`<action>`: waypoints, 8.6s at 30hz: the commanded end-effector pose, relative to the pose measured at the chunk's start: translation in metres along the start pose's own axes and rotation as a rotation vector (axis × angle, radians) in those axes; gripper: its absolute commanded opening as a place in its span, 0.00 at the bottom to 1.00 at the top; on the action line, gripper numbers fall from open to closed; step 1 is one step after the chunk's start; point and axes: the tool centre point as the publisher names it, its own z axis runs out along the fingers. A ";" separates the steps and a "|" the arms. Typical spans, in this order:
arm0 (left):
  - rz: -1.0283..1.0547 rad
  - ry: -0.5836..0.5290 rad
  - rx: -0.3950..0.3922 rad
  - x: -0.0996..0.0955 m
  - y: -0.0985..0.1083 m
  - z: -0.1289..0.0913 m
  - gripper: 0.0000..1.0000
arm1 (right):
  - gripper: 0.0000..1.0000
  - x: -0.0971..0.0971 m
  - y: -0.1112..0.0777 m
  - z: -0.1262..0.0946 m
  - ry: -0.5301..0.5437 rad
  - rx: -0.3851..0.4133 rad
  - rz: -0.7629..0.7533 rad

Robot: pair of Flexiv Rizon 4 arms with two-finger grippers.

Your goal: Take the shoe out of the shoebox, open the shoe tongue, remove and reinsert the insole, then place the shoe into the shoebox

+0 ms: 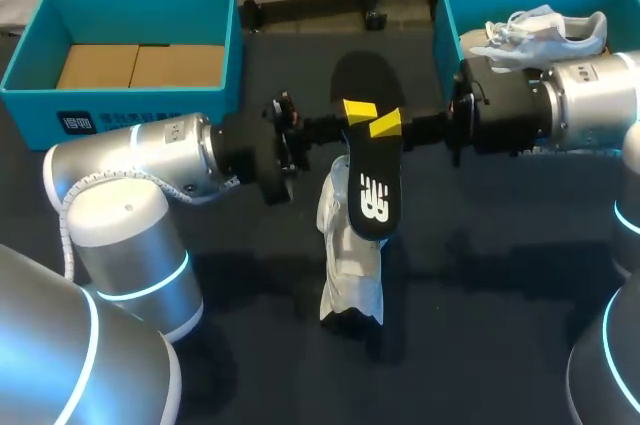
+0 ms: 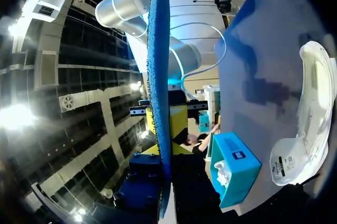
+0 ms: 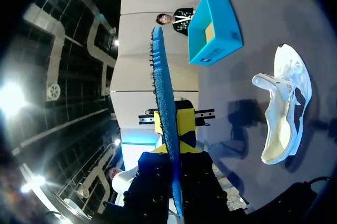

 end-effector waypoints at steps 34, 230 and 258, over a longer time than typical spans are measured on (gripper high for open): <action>-0.612 0.226 0.086 0.013 -0.034 -0.027 0.00 | 1.00 -0.015 -0.011 -0.079 -0.323 -0.063 -0.503; -1.181 0.133 0.123 0.117 -0.101 -0.072 0.00 | 1.00 -0.199 0.008 -0.031 -0.926 0.607 -1.633; -1.173 0.196 0.085 0.132 -0.100 -0.055 0.00 | 1.00 -0.199 0.008 -0.031 -0.926 0.607 -1.633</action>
